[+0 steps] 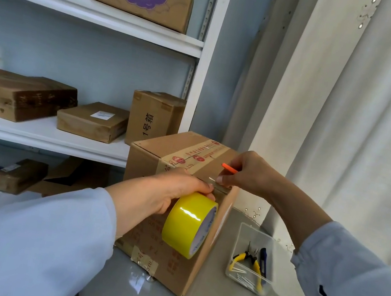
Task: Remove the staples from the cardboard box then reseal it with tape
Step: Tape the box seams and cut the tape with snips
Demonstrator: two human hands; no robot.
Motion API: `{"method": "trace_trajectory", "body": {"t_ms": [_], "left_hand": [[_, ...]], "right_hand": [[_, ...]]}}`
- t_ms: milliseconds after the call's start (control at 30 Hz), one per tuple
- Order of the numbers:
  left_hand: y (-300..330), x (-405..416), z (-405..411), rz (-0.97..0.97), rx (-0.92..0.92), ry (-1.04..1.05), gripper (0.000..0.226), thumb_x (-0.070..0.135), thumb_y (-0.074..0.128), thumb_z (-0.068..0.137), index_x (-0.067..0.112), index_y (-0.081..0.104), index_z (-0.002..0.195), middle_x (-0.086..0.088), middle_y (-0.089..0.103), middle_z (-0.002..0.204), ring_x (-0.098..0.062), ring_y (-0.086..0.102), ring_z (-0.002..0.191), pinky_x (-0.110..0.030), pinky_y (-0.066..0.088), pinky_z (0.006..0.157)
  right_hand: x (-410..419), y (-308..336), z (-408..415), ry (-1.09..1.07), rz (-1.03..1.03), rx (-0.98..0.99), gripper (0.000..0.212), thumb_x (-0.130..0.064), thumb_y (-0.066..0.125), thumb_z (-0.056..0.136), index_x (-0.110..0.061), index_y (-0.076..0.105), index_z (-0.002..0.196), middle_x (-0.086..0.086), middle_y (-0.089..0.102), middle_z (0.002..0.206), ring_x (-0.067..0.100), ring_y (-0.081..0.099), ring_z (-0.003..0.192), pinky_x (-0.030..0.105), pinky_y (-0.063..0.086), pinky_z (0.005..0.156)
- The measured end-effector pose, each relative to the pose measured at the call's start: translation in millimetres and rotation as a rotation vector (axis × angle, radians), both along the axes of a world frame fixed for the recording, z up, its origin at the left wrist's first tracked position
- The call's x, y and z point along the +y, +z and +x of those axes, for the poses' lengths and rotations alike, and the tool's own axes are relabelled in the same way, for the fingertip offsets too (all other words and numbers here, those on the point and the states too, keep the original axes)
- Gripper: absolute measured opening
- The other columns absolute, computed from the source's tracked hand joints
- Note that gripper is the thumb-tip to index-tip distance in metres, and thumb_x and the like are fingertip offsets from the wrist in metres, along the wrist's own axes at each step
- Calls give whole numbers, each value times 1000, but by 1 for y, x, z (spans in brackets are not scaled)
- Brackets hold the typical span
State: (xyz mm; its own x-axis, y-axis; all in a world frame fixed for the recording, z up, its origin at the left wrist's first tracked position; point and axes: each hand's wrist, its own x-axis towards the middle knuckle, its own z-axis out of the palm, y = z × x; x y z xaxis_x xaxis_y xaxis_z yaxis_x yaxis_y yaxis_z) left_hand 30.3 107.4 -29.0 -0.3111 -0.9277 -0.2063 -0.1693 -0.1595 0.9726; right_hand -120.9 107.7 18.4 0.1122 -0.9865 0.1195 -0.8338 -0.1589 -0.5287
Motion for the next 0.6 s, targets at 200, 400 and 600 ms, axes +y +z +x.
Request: {"method": "trace_trajectory", "body": {"t_ms": [200, 400, 600], "left_hand": [[4, 5, 1, 18, -7, -7, 10, 19, 65, 88, 12, 67, 82, 6, 67, 54, -7, 61, 47, -19, 47, 51], [4, 8, -1, 6, -15, -2, 10, 20, 65, 88, 12, 68, 83, 6, 67, 54, -7, 61, 51, -21, 48, 54], [4, 12, 0, 1, -34, 9, 15, 21, 64, 89, 12, 68, 79, 6, 66, 50, -8, 60, 46, -17, 47, 46]], "right_hand": [[-5, -4, -5, 18, 22, 16, 10, -16, 70, 85, -16, 61, 80, -9, 53, 77, 6, 50, 74, 14, 33, 57], [-4, -11, -15, -29, 110, -154, 21, -20, 69, 86, -13, 54, 99, -4, 47, 80, 6, 41, 64, 8, 32, 37], [-5, -18, -18, -79, 92, -99, 19, -10, 53, 96, -2, 62, 111, -3, 43, 72, 7, 37, 60, 6, 30, 33]]}}
